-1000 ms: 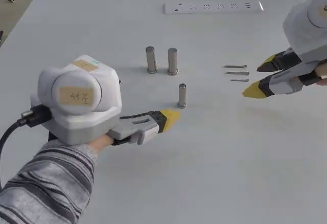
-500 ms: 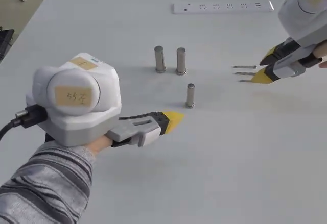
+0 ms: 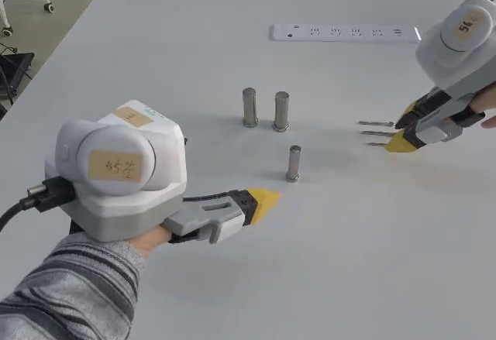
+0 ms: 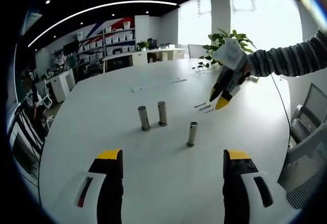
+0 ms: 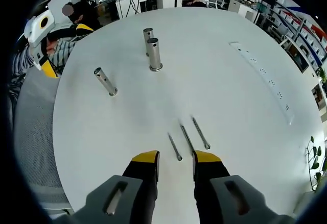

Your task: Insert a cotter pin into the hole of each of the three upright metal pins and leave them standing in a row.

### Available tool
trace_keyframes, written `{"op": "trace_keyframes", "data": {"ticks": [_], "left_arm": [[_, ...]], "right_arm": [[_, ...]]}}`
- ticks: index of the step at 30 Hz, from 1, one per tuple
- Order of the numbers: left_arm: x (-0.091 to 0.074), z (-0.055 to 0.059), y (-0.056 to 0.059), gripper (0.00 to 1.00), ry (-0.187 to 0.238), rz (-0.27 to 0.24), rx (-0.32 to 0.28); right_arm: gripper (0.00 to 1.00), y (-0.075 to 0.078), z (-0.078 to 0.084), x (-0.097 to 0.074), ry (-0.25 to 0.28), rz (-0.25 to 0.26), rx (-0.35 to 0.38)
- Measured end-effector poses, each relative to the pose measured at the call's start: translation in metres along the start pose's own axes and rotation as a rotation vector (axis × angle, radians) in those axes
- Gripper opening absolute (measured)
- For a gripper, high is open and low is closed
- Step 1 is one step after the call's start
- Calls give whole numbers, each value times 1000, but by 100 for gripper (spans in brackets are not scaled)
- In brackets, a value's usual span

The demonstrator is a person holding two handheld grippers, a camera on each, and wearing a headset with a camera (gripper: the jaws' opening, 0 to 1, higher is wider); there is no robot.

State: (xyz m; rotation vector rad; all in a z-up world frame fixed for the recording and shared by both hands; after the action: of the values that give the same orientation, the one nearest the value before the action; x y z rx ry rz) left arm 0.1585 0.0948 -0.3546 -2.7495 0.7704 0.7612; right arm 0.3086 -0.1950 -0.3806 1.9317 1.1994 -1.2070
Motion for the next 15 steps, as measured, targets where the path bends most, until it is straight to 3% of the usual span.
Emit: {"op": "trace_keyframes", "data": {"ticks": [6, 10, 15], "left_arm": [[-2, 2, 0, 76, -7, 1, 2], [-2, 2, 1, 76, -8, 3, 4], [-3, 2, 0, 75, -8, 1, 2]], "right_arm": [[16, 3, -2, 5, 4, -13, -35], [13, 4, -1, 11, -31, -7, -84], [9, 14, 5, 24, -58, -13, -81]]}}
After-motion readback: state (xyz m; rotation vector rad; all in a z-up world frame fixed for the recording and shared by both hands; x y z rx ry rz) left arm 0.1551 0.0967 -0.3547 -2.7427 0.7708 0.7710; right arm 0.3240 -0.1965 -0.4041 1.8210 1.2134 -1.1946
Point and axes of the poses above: the centre of the closed fingertips' face, and the gripper's own axes: x roughly forward along the fingers, y roughly to its right, z roughly out of its underside, the point moved 10 cm from there along -x, roughly backward along the fingers, and after that the axes turned 3 degrees about x, right-handed, at the moved point
